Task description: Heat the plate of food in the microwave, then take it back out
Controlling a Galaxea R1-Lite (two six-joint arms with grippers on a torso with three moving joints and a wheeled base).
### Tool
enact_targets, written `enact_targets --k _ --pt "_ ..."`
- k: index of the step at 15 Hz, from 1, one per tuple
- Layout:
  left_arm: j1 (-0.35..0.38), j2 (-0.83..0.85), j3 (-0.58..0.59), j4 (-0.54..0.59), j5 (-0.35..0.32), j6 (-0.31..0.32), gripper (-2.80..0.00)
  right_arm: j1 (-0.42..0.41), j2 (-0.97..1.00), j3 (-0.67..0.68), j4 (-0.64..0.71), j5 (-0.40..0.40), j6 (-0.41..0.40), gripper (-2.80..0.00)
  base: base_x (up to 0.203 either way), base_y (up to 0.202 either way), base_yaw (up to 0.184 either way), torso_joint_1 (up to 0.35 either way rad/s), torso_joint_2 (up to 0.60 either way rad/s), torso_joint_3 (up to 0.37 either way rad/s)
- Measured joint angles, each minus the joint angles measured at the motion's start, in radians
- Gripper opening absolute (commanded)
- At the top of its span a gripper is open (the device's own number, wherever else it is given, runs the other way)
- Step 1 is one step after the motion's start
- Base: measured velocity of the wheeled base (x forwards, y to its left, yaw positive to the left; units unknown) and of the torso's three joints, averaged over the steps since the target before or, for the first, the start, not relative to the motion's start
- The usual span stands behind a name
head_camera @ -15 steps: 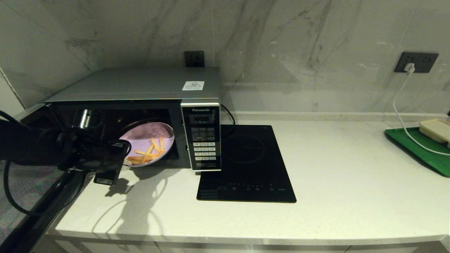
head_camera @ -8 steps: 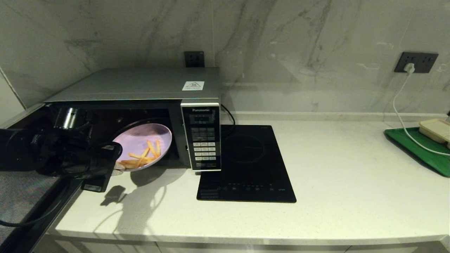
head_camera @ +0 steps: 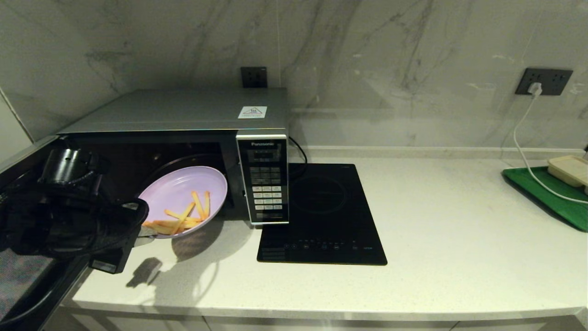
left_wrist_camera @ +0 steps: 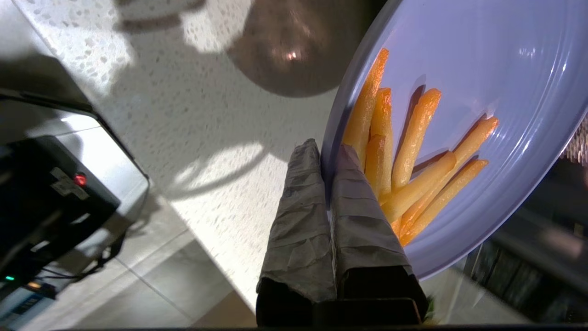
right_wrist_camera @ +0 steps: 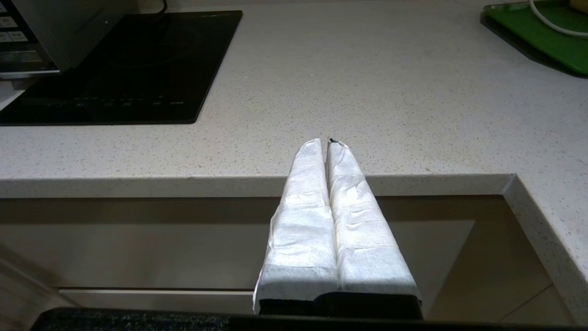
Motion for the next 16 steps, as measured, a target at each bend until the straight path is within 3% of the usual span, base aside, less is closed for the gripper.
enact_targets --k 4,10,16 --pt "-0.032 -0.065 0.079 0.001 -0.006 0.092 -2.8 0.0 0.0 0.0 0.0 0.0 0.0 -2.8 0.0 0.0 0.0 0.0 0.0 0.0" --pt "-0.035 -0.08 0.097 0.0 -0.007 0.106 -2.8 0.0 0.0 0.0 0.0 0.0 0.0 -2.8 0.0 0.0 0.0 0.0 0.0 0.0" --pt "-0.034 -0.077 0.128 -0.002 -0.014 0.174 -2.8 0.0 0.0 0.0 0.0 0.0 0.0 -2.8 0.0 0.0 0.0 0.0 0.0 0.0"
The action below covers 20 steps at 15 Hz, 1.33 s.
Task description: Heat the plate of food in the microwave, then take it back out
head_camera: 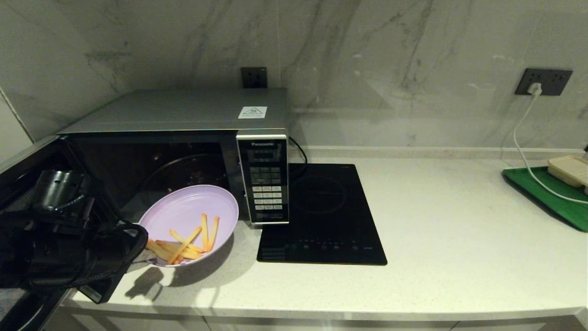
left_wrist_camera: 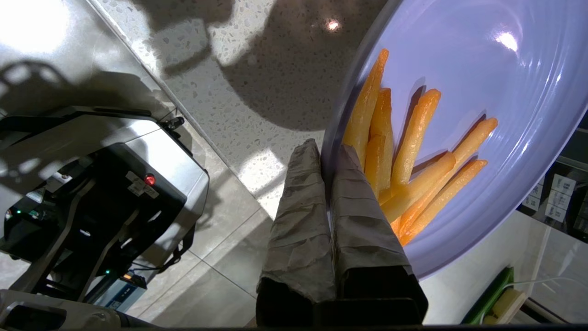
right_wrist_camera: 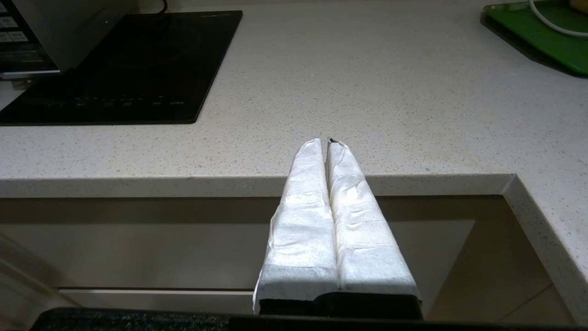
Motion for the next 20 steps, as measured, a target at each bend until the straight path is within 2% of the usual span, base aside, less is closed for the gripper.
enact_targets --k 6,9,12,16,20 --pt "-0.002 0.02 0.001 0.001 -0.001 0.026 -2.8 0.0 0.0 0.0 0.0 0.0 0.0 -2.8 0.0 0.0 0.0 0.0 0.0 0.0" --pt "-0.032 0.027 0.014 0.006 0.0 0.029 -2.8 0.0 0.0 0.0 0.0 0.0 0.0 -2.8 0.0 0.0 0.0 0.0 0.0 0.0" --pt "-0.125 0.02 0.027 0.035 -0.005 0.032 -2.8 0.0 0.0 0.0 0.0 0.0 0.0 -2.8 0.0 0.0 0.0 0.0 0.0 0.0" --pt "-0.248 -0.045 0.036 0.064 -0.114 0.032 -2.8 0.0 0.0 0.0 0.0 0.0 0.0 -2.8 0.0 0.0 0.0 0.0 0.0 0.0" --pt "-0.306 -0.028 0.035 0.057 -0.107 0.037 -2.8 0.0 0.0 0.0 0.0 0.0 0.0 -2.8 0.0 0.0 0.0 0.0 0.0 0.0"
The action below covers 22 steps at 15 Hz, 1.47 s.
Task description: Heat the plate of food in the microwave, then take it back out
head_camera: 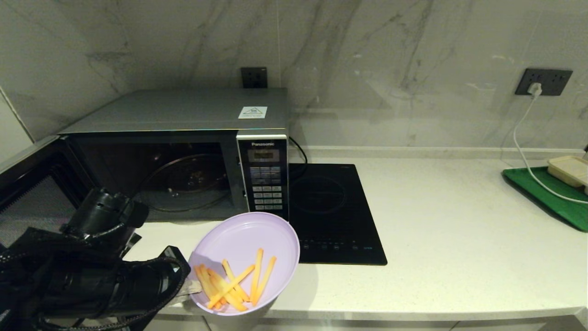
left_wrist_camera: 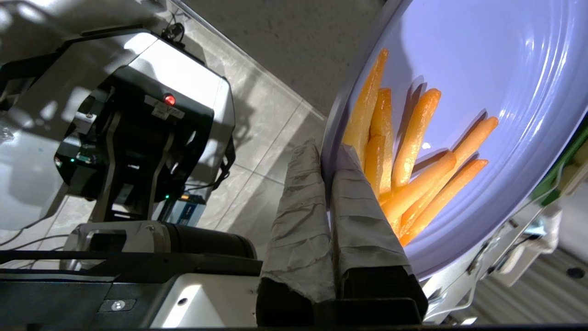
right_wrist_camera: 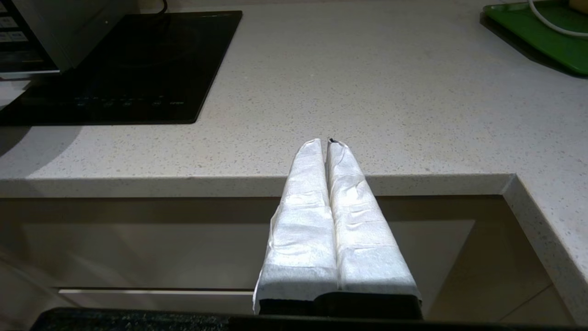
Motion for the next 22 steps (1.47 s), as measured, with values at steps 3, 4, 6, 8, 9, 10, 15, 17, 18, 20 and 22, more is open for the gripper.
enact_targets --k 3,4,6,8,9,10,15,17,18,20,22 --pt "-0.055 0.049 -0.006 -0.053 0.042 0.001 -2.8 0.0 0.0 0.0 0.0 0.001 0.0 -2.8 0.0 0.0 0.0 0.0 0.0 0.0" --pt "-0.079 0.071 -0.007 -0.087 0.067 0.001 -2.8 0.0 0.0 0.0 0.0 0.0 0.0 -2.8 0.0 0.0 0.0 0.0 0.0 0.0" --pt "-0.133 0.115 -0.018 -0.138 0.092 0.005 -2.8 0.0 0.0 0.0 0.0 0.0 0.0 -2.8 0.0 0.0 0.0 0.0 0.0 0.0" --pt "-0.164 0.143 -0.057 -0.143 0.094 0.019 -2.8 0.0 0.0 0.0 0.0 0.0 0.0 -2.8 0.0 0.0 0.0 0.0 0.0 0.0" --pt "-0.18 0.155 -0.081 -0.143 0.095 0.025 -2.8 0.0 0.0 0.0 0.0 0.0 0.0 -2.8 0.0 0.0 0.0 0.0 0.0 0.0" --pt "-0.2 0.169 -0.099 -0.14 0.096 0.028 -2.8 0.0 0.0 0.0 0.0 0.0 0.0 -2.8 0.0 0.0 0.0 0.0 0.0 0.0" --pt "-0.286 0.266 -0.199 -0.137 0.117 0.029 -2.8 0.0 0.0 0.0 0.0 0.0 0.0 -2.8 0.0 0.0 0.0 0.0 0.0 0.0" --pt "-0.316 0.304 -0.237 -0.137 0.122 0.029 -2.8 0.0 0.0 0.0 0.0 0.0 0.0 -2.8 0.0 0.0 0.0 0.0 0.0 0.0" --pt "-0.327 0.325 -0.258 -0.136 0.13 0.03 -2.8 0.0 0.0 0.0 0.0 0.0 0.0 -2.8 0.0 0.0 0.0 0.0 0.0 0.0" --pt "-0.339 0.373 -0.3 -0.133 0.146 0.041 -2.8 0.0 0.0 0.0 0.0 0.0 0.0 -2.8 0.0 0.0 0.0 0.0 0.0 0.0" --pt "-0.343 0.423 -0.338 -0.127 0.149 0.053 -2.8 0.0 0.0 0.0 0.0 0.0 0.0 -2.8 0.0 0.0 0.0 0.0 0.0 0.0"
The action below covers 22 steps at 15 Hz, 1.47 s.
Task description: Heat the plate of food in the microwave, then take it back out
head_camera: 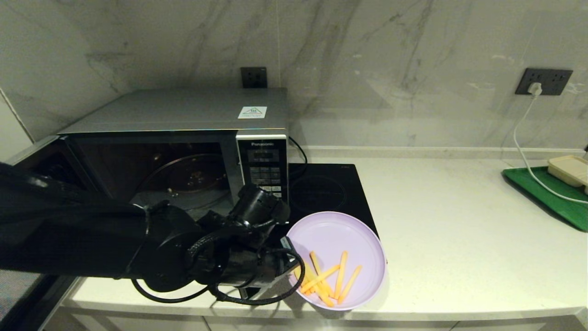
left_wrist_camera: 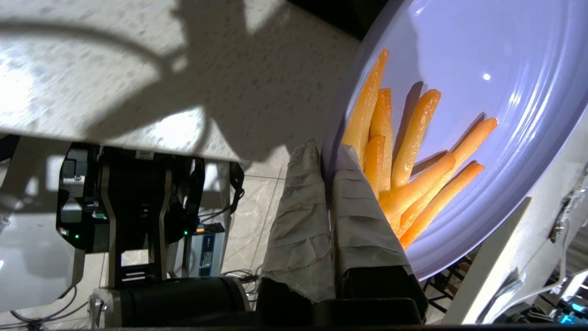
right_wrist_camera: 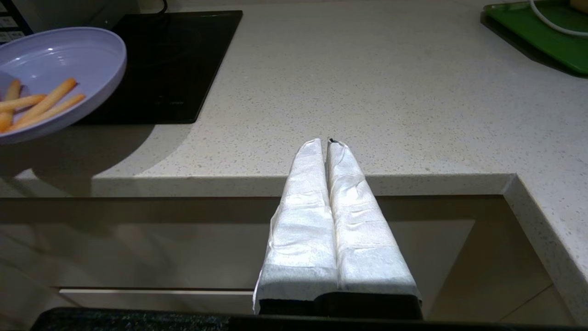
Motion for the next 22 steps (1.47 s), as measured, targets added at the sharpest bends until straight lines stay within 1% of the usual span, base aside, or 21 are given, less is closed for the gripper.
enact_targets --k 3,8,12,16,18,22 --pt "0.006 0.073 -0.074 0.016 -0.001 0.021 -2.8 0.0 0.0 0.0 0.0 0.0 0.0 -2.8 0.0 0.0 0.0 0.0 0.0 0.0" --pt "0.024 0.158 -0.227 0.108 -0.005 0.036 -2.8 0.0 0.0 0.0 0.0 0.0 0.0 -2.8 0.0 0.0 0.0 0.0 0.0 0.0" --pt "0.026 0.2 -0.289 0.128 -0.011 0.047 -2.8 0.0 0.0 0.0 0.0 0.0 0.0 -2.8 0.0 0.0 0.0 0.0 0.0 0.0" --pt "0.02 0.245 -0.392 0.208 -0.041 0.045 -2.8 0.0 0.0 0.0 0.0 0.0 0.0 -2.8 0.0 0.0 0.0 0.0 0.0 0.0" --pt "0.016 0.262 -0.415 0.211 -0.072 0.042 -2.8 0.0 0.0 0.0 0.0 0.0 0.0 -2.8 0.0 0.0 0.0 0.0 0.0 0.0" --pt "0.015 0.281 -0.438 0.211 -0.08 0.039 -2.8 0.0 0.0 0.0 0.0 0.0 0.0 -2.8 0.0 0.0 0.0 0.0 0.0 0.0"
